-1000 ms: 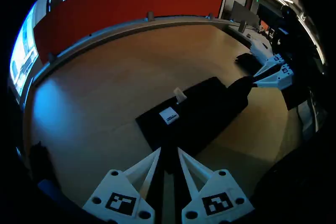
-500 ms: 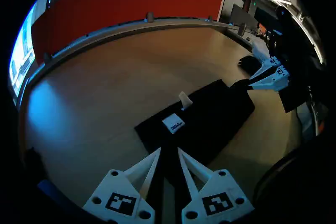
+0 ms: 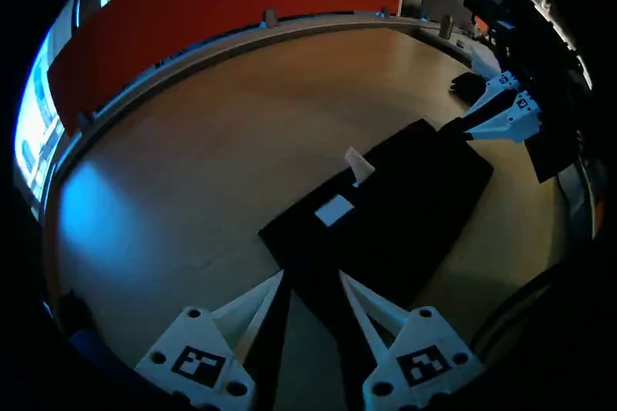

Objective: Fold towel

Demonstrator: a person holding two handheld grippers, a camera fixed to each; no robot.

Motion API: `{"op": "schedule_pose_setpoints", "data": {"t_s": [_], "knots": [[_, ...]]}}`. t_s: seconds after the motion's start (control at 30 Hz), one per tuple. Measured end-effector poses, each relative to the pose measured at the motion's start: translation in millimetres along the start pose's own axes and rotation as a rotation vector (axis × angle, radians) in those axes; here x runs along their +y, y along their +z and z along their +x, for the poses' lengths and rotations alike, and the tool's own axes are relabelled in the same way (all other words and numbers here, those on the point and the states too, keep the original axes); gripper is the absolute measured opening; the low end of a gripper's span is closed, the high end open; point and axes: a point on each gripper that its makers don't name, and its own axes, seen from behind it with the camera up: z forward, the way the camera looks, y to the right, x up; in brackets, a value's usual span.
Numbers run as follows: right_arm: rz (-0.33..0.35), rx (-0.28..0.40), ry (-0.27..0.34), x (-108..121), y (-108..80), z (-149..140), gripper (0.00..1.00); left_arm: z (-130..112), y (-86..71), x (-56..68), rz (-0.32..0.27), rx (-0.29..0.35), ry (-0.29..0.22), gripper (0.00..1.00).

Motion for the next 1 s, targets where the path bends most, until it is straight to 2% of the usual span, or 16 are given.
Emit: {"op": "schedule_pose_setpoints", "data": {"t_s": [0.1, 0.2, 0.27, 0.33, 0.47, 0.63, 0.73, 0.8, 1.0], "knots": [[-0.022, 0.0, -0.005, 4, 2.3, 0, 0.36, 0, 1.7, -4.2, 0.02, -0.001, 0.016, 0.4], [-0.04, 0.002, -0.008, 8, 3.8, 1, 0.48, 0, 3.1, -8.7, 0.038, -0.003, 0.019, 0.42], [-0.053, 0.002, -0.009, 12, 5.1, 1, 0.59, 0, 3.5, -11.9, 0.048, -0.005, 0.015, 0.52], [-0.065, 0.002, -0.012, 16, 6.6, 2, 0.63, 0, 4.3, -14.4, 0.055, -0.009, 0.009, 0.56], [-0.089, 0.002, -0.021, 23, 9.9, 3, 0.64, -2, 7.0, -19.6, 0.071, -0.018, -0.003, 0.61], [-0.111, 0.011, -0.03, 29, 11.4, 7, 0.7, 0, 9.0, -26.1, 0.093, -0.024, -0.007, 0.61], [-0.115, 0.02, -0.028, 31, 10.3, 10, 0.87, 3, 9.7, -29.2, 0.102, -0.027, -0.013, 0.61], [-0.115, 0.027, -0.025, 31, 9.2, 12, 0.93, 4, 9.9, -31.2, 0.106, -0.027, -0.019, 0.61], [-0.124, 0.049, -0.026, 31, 2.6, 17, 1.0, 8, 12.6, -37.5, 0.116, -0.031, -0.042, 0.63]]}}
